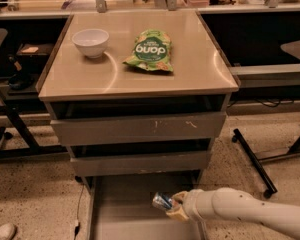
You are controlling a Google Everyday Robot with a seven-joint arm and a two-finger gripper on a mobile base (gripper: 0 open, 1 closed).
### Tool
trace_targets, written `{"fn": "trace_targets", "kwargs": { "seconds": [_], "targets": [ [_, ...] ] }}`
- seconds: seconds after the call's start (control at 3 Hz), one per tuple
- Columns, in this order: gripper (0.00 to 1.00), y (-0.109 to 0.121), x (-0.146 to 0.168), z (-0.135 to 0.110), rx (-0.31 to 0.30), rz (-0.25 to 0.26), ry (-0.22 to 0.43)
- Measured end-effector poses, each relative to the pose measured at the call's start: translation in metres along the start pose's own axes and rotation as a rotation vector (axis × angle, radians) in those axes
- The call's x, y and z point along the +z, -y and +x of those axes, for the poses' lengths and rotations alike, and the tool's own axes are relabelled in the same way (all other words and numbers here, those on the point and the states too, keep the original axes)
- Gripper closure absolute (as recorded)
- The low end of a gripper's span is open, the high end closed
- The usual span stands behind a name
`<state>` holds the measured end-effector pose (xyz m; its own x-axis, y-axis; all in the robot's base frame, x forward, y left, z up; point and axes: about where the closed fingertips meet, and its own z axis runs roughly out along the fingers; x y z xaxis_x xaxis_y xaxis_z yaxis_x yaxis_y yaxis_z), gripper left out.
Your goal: Pick redbull can from bottom drawer and place on counter
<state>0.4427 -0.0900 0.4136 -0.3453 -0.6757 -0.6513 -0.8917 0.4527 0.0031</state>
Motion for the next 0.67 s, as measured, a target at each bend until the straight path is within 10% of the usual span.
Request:
{"fn": "trace_targets", "kwargs": {
  "seconds": [0.67],
  "targets": [
    [1.0, -0.004, -0.08, -0.074, -0.141, 0.061, -0.024]
  ]
}}
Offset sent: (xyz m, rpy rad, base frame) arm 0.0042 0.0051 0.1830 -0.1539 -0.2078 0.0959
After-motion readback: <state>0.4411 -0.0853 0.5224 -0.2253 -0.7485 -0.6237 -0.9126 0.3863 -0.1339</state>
